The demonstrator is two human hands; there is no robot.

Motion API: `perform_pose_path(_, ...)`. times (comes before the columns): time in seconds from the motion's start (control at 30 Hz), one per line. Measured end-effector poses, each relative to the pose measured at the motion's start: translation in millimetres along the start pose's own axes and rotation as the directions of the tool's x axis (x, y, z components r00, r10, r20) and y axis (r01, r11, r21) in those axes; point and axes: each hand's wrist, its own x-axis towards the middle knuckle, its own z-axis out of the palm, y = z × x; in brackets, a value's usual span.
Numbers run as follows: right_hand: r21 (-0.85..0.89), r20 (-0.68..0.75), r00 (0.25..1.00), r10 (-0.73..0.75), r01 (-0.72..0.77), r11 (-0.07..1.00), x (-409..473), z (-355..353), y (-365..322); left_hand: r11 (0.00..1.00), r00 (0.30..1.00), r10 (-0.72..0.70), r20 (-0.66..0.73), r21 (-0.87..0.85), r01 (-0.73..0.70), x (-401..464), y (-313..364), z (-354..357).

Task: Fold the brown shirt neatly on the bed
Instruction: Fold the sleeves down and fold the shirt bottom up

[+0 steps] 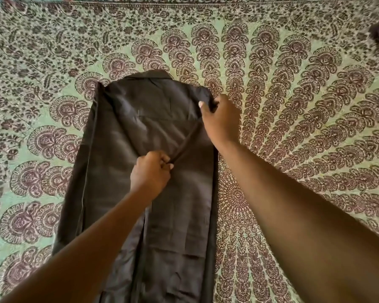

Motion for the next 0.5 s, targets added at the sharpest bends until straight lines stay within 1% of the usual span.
perform_pose_path(0.13,0.010,0.048,0.983,0.177,-0.177,0.984,31.8,3.3,-12.3,0.999,1.000,-0.001,0.017,0.032,0.000,0.6,-0.9,0.0)
perform_pose_path(0.23,0.016,0.105,0.968,0.226,-0.229,0.973,44.4,10.3,-15.1,0.999,0.999,0.005,0.038,0.052,-0.007,5.3,-1.9,-1.8)
perform_pose_path(0.3,0.065,0.136,0.941,0.309,-0.320,0.945,45.8,13.5,-14.4,0.998,0.998,0.006,0.067,0.055,-0.010,8.4,-2.6,-3.4)
perform_pose_path(0.4,0.271,0.224,0.871,0.437,-0.486,0.831,48.1,14.0,-6.7,0.999,0.995,0.012,0.099,0.042,-0.016,11.4,-4.4,-7.5)
perform_pose_path(0.47,0.394,0.246,0.833,0.496,-0.553,0.734,50.1,9.5,-3.3,0.998,0.993,0.022,0.113,0.050,-0.028,11.7,-5.4,-8.3)
perform_pose_path(0.5,0.427,0.247,0.812,0.528,-0.581,0.693,52.9,8.2,-1.1,0.998,0.993,0.028,0.118,0.060,-0.035,11.8,-6.0,-8.5)
